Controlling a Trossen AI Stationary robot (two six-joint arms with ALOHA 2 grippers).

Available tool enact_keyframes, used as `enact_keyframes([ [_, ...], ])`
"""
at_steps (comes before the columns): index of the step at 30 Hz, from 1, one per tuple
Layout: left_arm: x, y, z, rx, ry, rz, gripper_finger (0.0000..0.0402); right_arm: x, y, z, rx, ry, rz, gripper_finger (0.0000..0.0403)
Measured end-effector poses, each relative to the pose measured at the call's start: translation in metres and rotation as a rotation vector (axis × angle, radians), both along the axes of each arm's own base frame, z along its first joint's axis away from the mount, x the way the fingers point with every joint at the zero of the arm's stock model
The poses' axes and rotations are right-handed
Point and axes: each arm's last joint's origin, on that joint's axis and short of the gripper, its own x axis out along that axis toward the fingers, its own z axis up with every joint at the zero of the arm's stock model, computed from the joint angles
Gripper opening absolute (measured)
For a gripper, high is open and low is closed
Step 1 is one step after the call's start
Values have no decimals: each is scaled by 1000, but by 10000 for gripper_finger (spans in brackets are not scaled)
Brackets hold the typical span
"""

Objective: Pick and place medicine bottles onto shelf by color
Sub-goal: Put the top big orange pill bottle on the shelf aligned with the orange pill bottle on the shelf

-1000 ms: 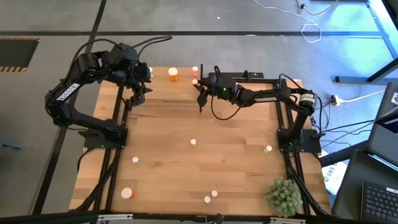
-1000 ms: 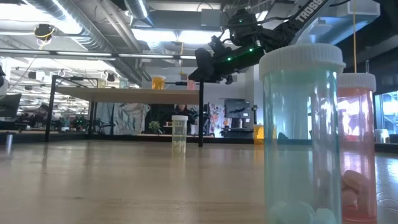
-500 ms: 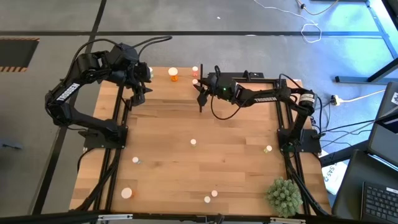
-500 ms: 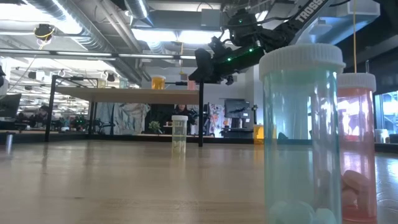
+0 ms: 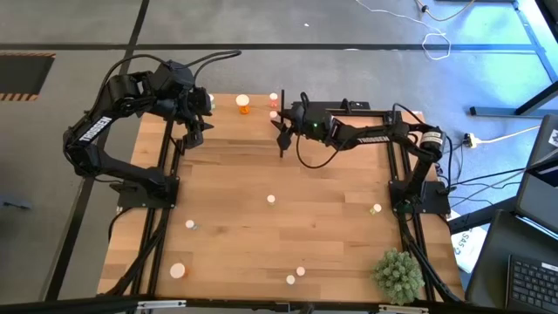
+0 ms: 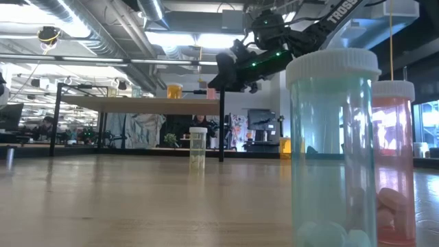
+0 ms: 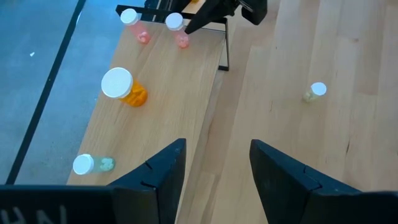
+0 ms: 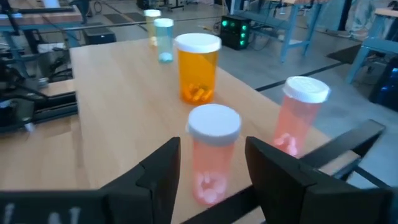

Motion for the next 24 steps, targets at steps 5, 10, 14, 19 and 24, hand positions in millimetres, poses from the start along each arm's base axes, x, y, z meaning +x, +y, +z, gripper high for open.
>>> enact_keyframes([
  [5,0,0,0,0,0,0,173,1,1,0,29,-18,24,184],
  [10,0,0,0,0,0,1,173,0,1,0,22,-14,26,184],
  [14,0,0,0,-1,0,1,173,0,1,1,13,-11,12,184],
  [19,0,0,0,-1,0,1,173,0,1,1,-22,3,20,184],
  [24,0,0,0,-1,0,1,173,-2,2,7,-19,-1,19,184],
])
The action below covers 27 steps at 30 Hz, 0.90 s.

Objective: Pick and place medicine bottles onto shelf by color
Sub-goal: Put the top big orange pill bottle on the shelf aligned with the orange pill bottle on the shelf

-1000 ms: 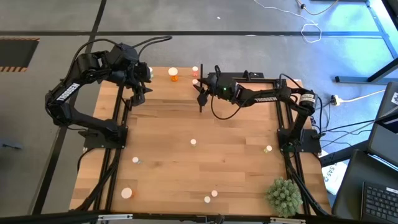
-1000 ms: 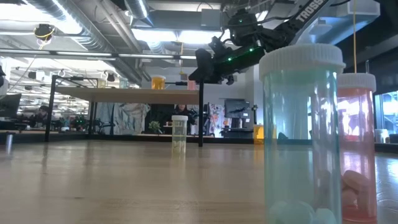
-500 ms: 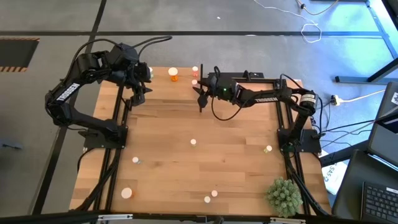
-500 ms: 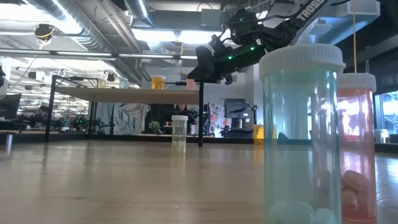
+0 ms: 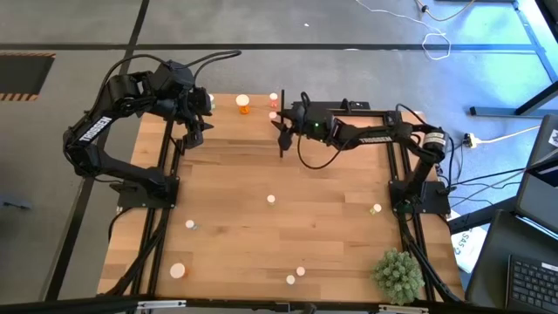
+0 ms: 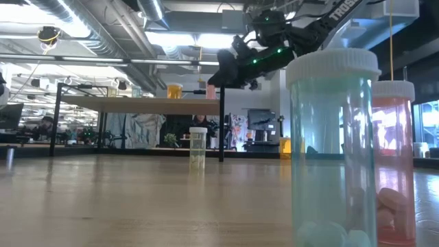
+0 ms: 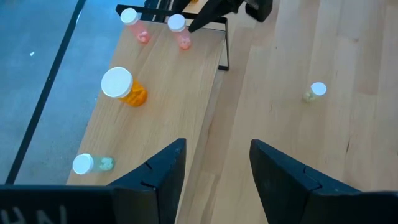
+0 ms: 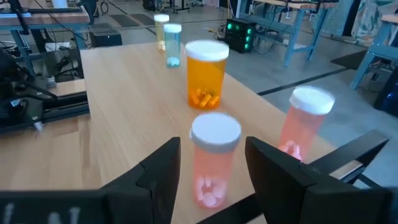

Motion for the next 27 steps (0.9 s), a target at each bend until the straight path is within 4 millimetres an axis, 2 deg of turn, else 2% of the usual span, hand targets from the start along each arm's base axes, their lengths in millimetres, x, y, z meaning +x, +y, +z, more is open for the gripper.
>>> enact_keyframes([
  [7,0,0,0,-1,3,0,173,-17,7,30,-3,23,2,184],
  [12,-1,-1,-1,-11,19,2,173,-32,20,54,-2,31,18,184],
  [21,-9,-5,-4,-93,41,69,173,-63,73,101,-87,62,165,184],
  [27,-19,-11,-1,-138,0,128,173,-74,111,106,-92,137,248,184],
])
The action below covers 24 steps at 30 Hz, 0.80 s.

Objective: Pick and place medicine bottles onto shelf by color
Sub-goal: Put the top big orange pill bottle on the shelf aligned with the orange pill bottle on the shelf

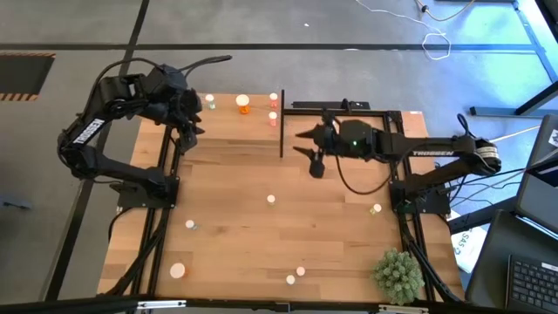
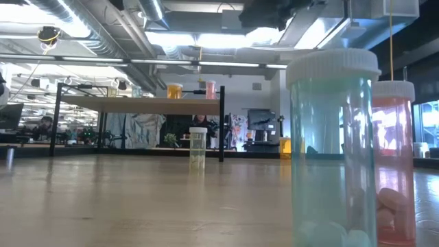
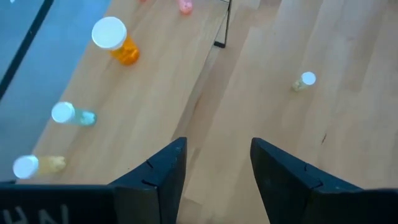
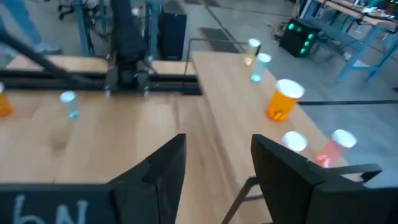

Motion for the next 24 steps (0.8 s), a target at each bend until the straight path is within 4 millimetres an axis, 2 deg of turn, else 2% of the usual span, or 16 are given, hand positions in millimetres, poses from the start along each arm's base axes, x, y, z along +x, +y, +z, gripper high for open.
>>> enact_keyframes([
  [5,-8,-9,4,-40,-54,35,173,-1,22,1,-7,48,44,184],
  [12,-10,-22,6,-85,-92,29,173,-10,36,29,14,180,99,184],
  [18,-5,-30,5,-79,-90,-27,173,-27,37,47,151,308,46,184],
  [24,6,-33,-14,-59,-25,-41,173,-33,37,50,326,337,-58,184],
])
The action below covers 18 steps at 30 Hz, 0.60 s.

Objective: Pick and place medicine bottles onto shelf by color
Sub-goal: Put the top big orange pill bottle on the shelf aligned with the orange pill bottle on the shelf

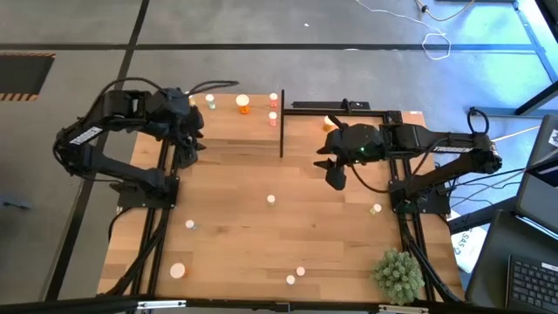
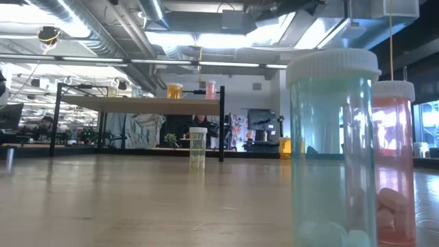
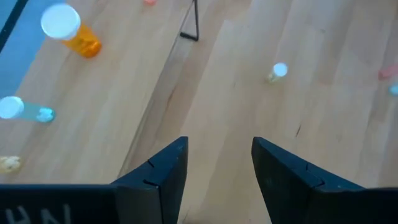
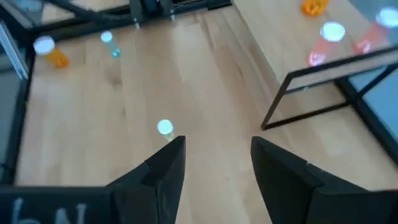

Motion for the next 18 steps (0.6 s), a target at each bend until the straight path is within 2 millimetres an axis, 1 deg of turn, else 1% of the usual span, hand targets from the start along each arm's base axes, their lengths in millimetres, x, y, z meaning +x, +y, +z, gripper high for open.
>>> enact_keyframes([
  [2,-1,0,-6,-1,16,1,173,-1,0,0,39,-4,-34,184],
  [7,0,0,-26,-14,66,2,173,-1,1,0,113,-8,-56,184],
  [10,-2,-1,-36,-31,85,19,173,-1,-2,0,233,-31,-173,184],
  [12,-4,-1,-42,-32,89,19,173,-1,-9,-1,307,-59,-312,184],
  [14,-5,-1,-46,-30,78,19,173,-3,-18,-2,338,-72,-424,184],
  [18,-8,-2,-48,-19,41,16,173,-5,-40,-2,402,-100,-565,175],
])
